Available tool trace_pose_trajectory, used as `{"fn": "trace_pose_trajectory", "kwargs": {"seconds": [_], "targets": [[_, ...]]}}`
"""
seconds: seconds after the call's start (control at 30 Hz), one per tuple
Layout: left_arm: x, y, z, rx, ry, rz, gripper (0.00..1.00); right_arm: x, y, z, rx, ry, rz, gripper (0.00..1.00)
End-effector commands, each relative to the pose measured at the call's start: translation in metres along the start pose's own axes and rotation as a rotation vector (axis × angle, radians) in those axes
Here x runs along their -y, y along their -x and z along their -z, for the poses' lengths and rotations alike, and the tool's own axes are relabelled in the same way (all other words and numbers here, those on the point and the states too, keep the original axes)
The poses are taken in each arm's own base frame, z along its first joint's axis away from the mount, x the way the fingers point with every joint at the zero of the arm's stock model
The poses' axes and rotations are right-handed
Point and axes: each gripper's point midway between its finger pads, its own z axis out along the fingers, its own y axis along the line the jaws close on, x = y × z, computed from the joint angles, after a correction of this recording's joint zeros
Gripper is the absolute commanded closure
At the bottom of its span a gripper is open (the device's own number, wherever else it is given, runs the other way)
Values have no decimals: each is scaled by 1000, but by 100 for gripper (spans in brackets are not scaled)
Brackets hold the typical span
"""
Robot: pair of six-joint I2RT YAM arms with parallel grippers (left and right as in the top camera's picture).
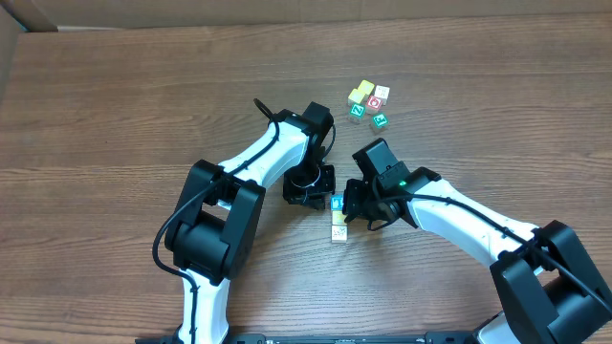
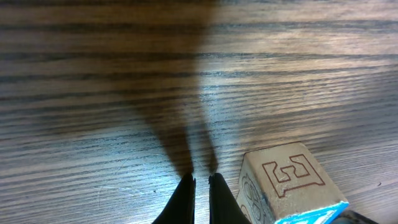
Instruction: Flip 3 blocks
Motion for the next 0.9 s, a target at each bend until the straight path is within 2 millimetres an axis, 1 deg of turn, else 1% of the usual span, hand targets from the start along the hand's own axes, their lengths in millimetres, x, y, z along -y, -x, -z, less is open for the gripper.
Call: {"fn": "trace_pose_trajectory", "kwargs": {"seconds": [0.0,0.2,0.37,0.57,0.87], "targets": [[1,-2,0,-1,0,2,96,-2,3,-2,6,-5,1,96],[1,-2,0,-1,0,2,96,-2,3,-2,7,-7,1,96],[2,-2,0,-2,-2,2,96,2,7,-1,16,-9,-11,96],[11,-7,0,-30,-54,0,96,8,8,0,8,-23,-28,96],[16,-8,0,-39,-81,-1,96,9,7,0,5,-25,-29,96]]}}
